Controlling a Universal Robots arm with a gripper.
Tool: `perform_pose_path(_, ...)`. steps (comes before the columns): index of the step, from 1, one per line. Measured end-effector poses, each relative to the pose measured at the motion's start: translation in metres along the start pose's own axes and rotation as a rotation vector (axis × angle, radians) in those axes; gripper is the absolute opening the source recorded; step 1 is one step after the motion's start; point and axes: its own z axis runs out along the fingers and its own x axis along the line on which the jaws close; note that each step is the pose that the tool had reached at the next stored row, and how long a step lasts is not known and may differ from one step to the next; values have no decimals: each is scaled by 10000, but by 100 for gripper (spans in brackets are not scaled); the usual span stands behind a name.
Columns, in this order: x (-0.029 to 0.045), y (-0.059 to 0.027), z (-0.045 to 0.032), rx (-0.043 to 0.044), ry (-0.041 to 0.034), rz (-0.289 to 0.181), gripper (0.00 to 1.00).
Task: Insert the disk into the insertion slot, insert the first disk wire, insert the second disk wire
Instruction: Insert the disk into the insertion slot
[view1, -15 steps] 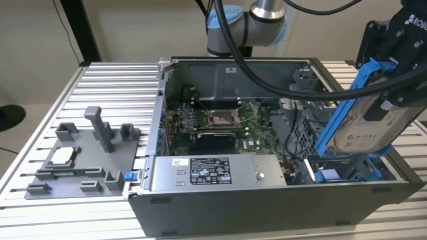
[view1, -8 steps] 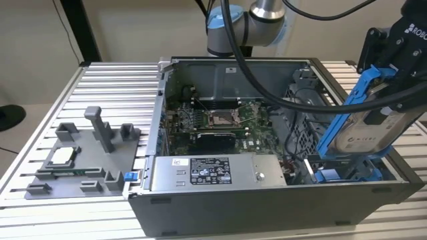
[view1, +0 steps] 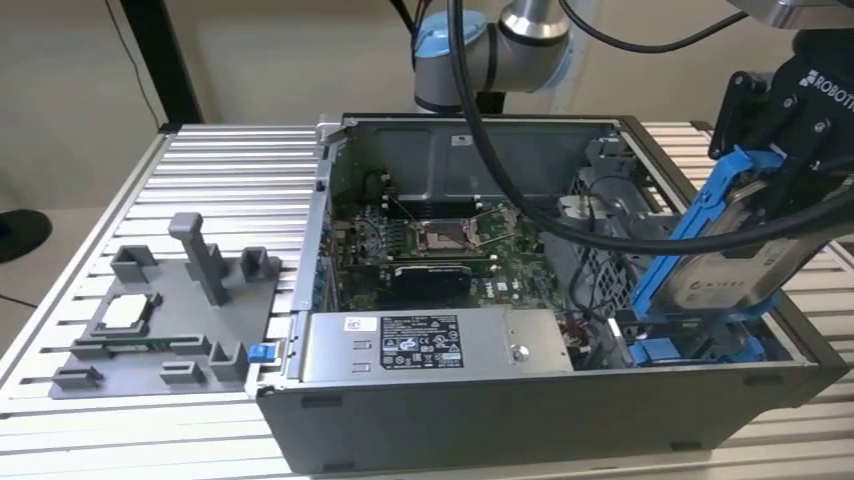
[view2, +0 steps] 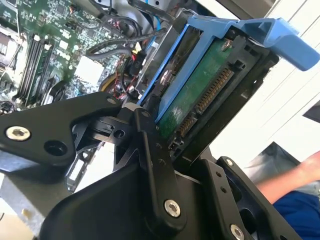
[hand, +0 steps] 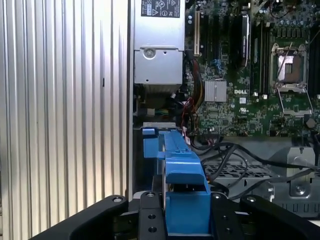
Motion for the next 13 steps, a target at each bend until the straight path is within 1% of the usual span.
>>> perform_pose_path(2,2,-5,34,-1,-38,-1,0)
perform_pose_path(7,4,-9,112,-2,-103,-4,0)
perform_pose_path(9,5,-10,134,-2,-133,-5,0)
perform_pose_path(13,7,-13,170,-3,-167,-7,0)
